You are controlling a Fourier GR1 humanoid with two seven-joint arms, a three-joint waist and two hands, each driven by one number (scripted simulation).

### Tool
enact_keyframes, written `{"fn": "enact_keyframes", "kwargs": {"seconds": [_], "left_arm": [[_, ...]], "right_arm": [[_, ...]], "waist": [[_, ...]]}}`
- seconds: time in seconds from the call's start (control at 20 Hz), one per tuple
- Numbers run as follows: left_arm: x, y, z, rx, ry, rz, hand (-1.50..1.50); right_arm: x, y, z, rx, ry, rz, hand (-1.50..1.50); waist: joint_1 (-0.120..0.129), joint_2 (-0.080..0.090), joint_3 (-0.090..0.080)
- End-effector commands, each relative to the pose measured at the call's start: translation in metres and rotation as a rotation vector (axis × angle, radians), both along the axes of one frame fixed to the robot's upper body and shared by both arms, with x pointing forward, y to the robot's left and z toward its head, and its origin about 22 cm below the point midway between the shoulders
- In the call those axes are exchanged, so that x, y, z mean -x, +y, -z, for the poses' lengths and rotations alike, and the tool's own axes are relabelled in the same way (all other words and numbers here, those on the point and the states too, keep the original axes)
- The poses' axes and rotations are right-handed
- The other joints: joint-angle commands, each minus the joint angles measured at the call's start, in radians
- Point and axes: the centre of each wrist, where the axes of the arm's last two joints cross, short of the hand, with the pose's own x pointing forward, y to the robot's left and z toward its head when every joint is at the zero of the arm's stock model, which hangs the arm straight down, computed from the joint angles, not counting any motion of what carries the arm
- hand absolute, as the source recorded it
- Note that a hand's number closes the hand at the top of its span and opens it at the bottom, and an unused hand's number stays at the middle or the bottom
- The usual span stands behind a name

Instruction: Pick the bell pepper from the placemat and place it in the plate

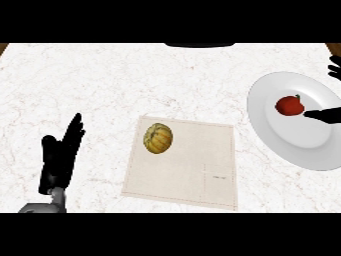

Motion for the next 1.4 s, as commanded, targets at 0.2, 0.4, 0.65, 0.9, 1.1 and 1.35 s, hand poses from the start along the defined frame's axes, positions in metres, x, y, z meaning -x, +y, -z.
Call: {"fn": "enact_keyframes", "kwargs": {"seconds": [0.2, 0.4, 0.65, 0.9, 1.1, 1.35], "left_arm": [[-0.010, 0.009, 0.007, 0.000, 0.002, 0.008, 0.00], [0.003, 0.006, 0.002, -0.006, -0.008, 0.021, 0.00], [-0.022, 0.002, -0.001, 0.003, 0.006, 0.002, 0.00], [-0.020, 0.005, -0.014, 0.027, -0.009, 0.027, 0.00], [-0.002, -0.018, -0.013, 0.015, -0.008, -0.002, 0.00], [-0.004, 0.001, -0.003, 0.007, 0.003, 0.016, 0.00]], "right_arm": [[0.023, -0.047, 0.009, -0.217, -0.054, -0.019, -1.50], [0.039, -0.052, 0.014, -0.224, -0.084, -0.060, -1.50], [0.039, -0.037, 0.042, -0.231, -0.092, -0.093, -1.50], [0.031, -0.051, 0.023, -0.178, -0.071, -0.052, -1.50], [0.036, -0.027, 0.044, -0.137, -0.051, -0.010, -1.50], [0.034, -0.044, 0.041, -0.110, -0.040, 0.024, -1.50]], "waist": [[0.013, 0.005, 0.000], [0.009, 0.001, -0.001], [0.009, 0.003, -0.001], [0.015, 0.004, 0.000], [0.010, 0.001, -0.001], [0.014, 0.004, 0.000]]}}
